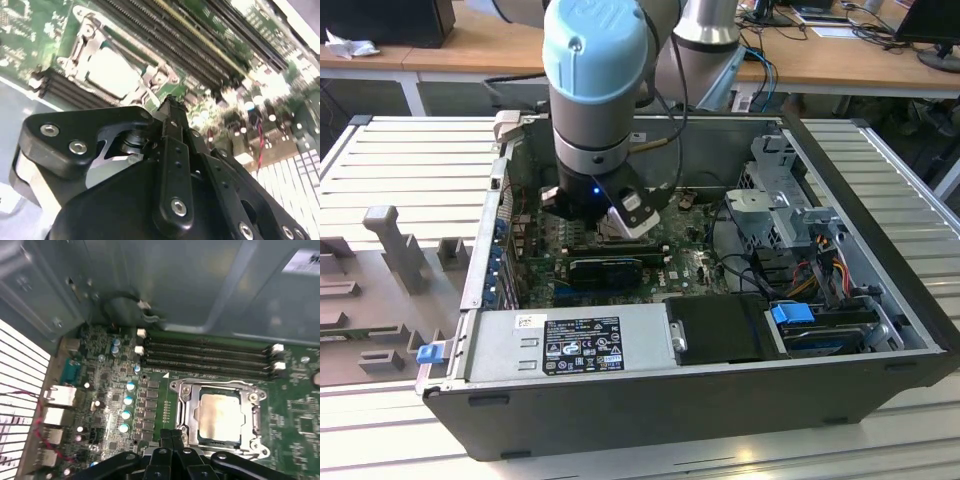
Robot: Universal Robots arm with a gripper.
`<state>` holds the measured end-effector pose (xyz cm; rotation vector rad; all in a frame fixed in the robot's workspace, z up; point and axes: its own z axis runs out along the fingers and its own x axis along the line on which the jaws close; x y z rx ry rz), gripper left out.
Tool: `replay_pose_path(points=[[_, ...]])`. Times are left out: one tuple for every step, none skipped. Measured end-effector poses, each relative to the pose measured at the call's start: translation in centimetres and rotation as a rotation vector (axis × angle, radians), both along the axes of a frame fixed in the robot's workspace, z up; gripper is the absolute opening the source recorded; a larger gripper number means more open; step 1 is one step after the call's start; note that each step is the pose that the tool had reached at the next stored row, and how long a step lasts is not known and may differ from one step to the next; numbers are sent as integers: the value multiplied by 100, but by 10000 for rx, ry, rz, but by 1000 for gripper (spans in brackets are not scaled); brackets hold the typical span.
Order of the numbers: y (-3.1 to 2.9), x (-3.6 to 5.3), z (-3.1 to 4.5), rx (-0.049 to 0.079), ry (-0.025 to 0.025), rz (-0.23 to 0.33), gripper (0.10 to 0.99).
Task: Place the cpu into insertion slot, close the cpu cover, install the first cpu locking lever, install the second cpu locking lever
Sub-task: 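Install the second cpu locking lever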
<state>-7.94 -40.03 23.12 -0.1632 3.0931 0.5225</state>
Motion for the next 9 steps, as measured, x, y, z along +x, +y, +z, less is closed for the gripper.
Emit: replay_pose_path(points=[[0, 0, 54, -1, 1, 1, 106], [1, 0, 87, 0, 2, 1, 106], [1, 5, 114, -1, 8, 4, 106], [2, 25, 121, 2, 27, 1, 106], [1, 61, 121, 2, 57, 0, 106], [1, 103, 122, 1, 83, -1, 106], [1, 159, 122, 1, 118, 3, 106], [2, 212, 122, 1, 148, 0, 106], [2, 285, 122, 1, 187, 2, 106]])
